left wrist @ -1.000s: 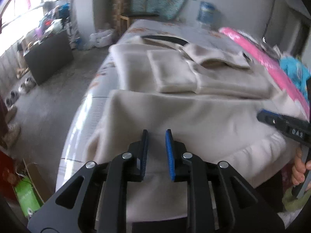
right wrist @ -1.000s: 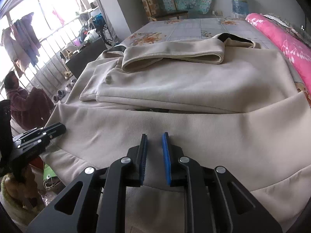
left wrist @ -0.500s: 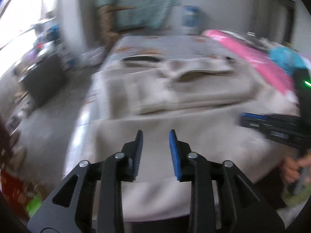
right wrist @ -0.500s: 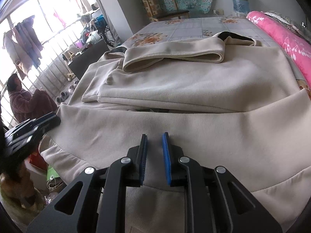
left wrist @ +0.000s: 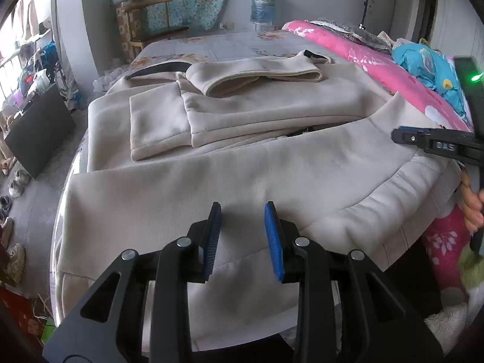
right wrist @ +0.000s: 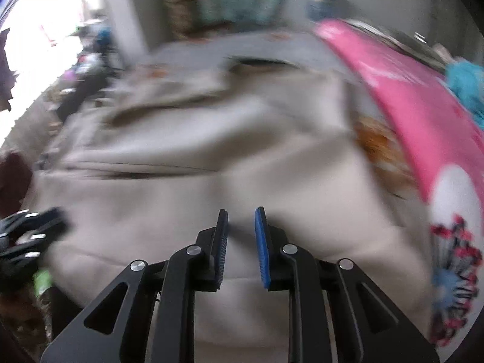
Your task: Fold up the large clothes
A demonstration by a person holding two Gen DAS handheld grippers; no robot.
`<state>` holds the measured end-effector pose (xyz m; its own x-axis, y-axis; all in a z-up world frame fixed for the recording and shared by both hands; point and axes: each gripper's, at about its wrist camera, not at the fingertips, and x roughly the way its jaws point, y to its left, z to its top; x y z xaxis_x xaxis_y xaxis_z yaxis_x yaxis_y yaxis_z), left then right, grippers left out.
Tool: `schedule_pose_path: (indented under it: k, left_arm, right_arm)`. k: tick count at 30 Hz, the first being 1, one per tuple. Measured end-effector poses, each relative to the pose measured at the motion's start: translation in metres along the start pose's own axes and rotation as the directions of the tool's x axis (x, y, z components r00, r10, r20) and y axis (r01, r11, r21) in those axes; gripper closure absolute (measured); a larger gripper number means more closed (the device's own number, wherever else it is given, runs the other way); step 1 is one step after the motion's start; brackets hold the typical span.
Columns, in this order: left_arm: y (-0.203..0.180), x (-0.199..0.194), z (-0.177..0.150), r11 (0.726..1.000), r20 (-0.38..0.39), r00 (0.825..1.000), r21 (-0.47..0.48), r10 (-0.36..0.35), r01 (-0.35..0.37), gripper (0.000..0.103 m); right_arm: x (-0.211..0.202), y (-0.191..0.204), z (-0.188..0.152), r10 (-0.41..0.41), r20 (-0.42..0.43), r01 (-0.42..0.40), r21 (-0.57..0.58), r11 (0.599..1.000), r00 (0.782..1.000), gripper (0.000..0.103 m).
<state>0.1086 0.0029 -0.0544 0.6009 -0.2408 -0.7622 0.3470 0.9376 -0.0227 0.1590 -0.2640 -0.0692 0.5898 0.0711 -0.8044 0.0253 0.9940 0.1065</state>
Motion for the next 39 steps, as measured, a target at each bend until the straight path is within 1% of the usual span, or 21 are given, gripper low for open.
schedule_pose_path:
  k: [1, 2, 3, 4, 5, 6, 8, 12, 15, 17, 19, 22, 23, 25, 27, 29, 31, 32, 34, 37, 39]
  left_arm:
    - [0.0, 0.0, 0.0, 1.0, 0.002, 1.0, 0.001, -0.001, 0.001, 0.075]
    - [0.001, 0.001, 0.001, 1.0, 0.003, 1.0, 0.0, -0.003, 0.003, 0.075]
    - [0.003, -0.001, -0.001, 1.0, 0.003, 1.0, -0.001, -0.006, 0.006, 0.075]
    - [0.004, -0.002, -0.001, 1.0, 0.002, 1.0, 0.0, -0.009, 0.009, 0.075]
    - [0.005, -0.002, -0.001, 1.0, 0.002, 1.0, -0.001, -0.013, 0.013, 0.075]
    - [0.007, -0.004, -0.002, 1.0, 0.001, 1.0, -0.003, -0.016, 0.016, 0.075]
    - [0.008, -0.004, -0.002, 1.0, -0.001, 1.0, -0.001, -0.02, 0.02, 0.075]
    - [0.007, -0.003, 0.0, 1.0, -0.014, 1.0, 0.004, -0.02, 0.02, 0.074]
    - [0.008, -0.002, 0.002, 1.0, -0.028, 0.999, 0.0, -0.027, 0.027, 0.072]
    - [0.008, -0.003, 0.005, 0.999, -0.042, 0.999, -0.01, -0.034, 0.034, 0.07]
    - [0.008, -0.005, 0.008, 0.999, -0.048, 0.998, -0.02, -0.036, 0.036, 0.067]
    - [0.007, -0.011, 0.013, 0.999, -0.03, 0.999, -0.022, -0.026, 0.026, 0.053]
    - [0.005, -0.013, 0.014, 1.0, -0.026, 1.0, -0.017, -0.012, 0.011, 0.046]
    - [0.002, -0.011, 0.016, 1.0, -0.035, 0.999, -0.01, 0.016, -0.016, 0.041]
    - [0.0, -0.004, 0.017, 0.999, -0.067, 0.997, -0.012, 0.042, -0.043, 0.035]
    - [-0.001, 0.003, 0.017, 0.998, -0.104, 0.993, -0.023, 0.062, -0.065, 0.031]
    - [0.0, 0.007, 0.016, 0.996, -0.123, 0.989, -0.032, 0.081, -0.085, 0.027]
    - [0.001, 0.008, 0.016, 0.995, -0.126, 0.988, -0.037, 0.09, -0.095, 0.024]
    - [0.002, 0.008, 0.016, 0.993, -0.131, 0.986, -0.047, 0.1, -0.107, 0.021]
    - [0.004, 0.008, 0.014, 0.991, -0.139, 0.985, -0.062, 0.106, -0.116, 0.019]
    - [0.004, 0.009, 0.014, 0.99, -0.142, 0.983, -0.068, 0.112, -0.123, 0.018]
  right_arm:
    - [0.001, -0.01, 0.0, 0.037, 0.015, -0.037, 0.018, 0.999, 0.999, 0.088]
    - [0.002, -0.017, 0.003, 0.048, 0.009, -0.049, 0.03, 0.998, 0.999, 0.092]
    - [0.001, -0.017, 0.006, 0.024, 0.004, -0.024, 0.026, 0.999, 1.0, 0.092]
    - [-0.001, -0.014, 0.009, -0.027, 0.004, 0.027, 0.005, 1.0, 1.0, 0.09]
    - [-0.006, -0.01, 0.012, -0.084, 0.014, 0.085, -0.021, 0.996, 0.996, 0.087]
    - [-0.011, -0.007, 0.012, -0.107, 0.022, 0.107, -0.035, 0.994, 0.994, 0.085]
    - [-0.023, -0.001, 0.009, -0.114, 0.031, 0.116, -0.051, 0.992, 0.993, 0.082]
    - [-0.043, -0.001, -0.005, -0.153, 0.04, 0.156, -0.077, 0.985, 0.987, 0.064]
    - [-0.03, -0.012, -0.018, -0.191, -0.018, 0.19, -0.073, 0.979, 0.981, 0.051]
    - [-0.029, -0.017, -0.022, -0.18, -0.016, 0.179, -0.04, 0.983, 0.984, 0.05]
    - [-0.035, -0.013, -0.018, -0.194, -0.029, 0.193, -0.033, 0.981, 0.981, 0.05]
    - [-0.055, 0.012, -0.016, -0.138, 0.029, 0.14, -0.093, 0.986, 0.99, 0.049]
    - [-0.059, 0.021, -0.016, -0.105, 0.043, 0.11, -0.118, 0.987, 0.994, 0.043]
    - [-0.065, 0.047, -0.022, 0.008, 0.048, 0.001, -0.187, 0.982, 0.999, 0.038]
    - [-0.059, 0.069, -0.032, 0.073, 0.029, -0.064, -0.238, 0.969, 0.997, 0.036]
    - [-0.044, 0.084, -0.042, 0.068, -0.011, -0.068, -0.27, 0.961, 0.998, 0.036]
    - [-0.028, 0.092, -0.051, 0.023, -0.042, -0.034, -0.293, 0.956, 0.999, 0.033]
    - [-0.03, 0.097, -0.055, -0.002, -0.004, 0.0, -0.323, 0.946, 1.0, 0.032]
    - [-0.033, 0.097, -0.053, -0.016, -0.012, 0.011, -0.337, 0.942, 1.0, 0.032]
    - [-0.044, 0.089, -0.042, 0.026, 0.012, -0.021, -0.286, 0.958, 1.0, 0.032]
    - [-0.046, 0.084, -0.035, 0.016, 0.035, -0.006, -0.265, 0.964, 0.999, 0.03]
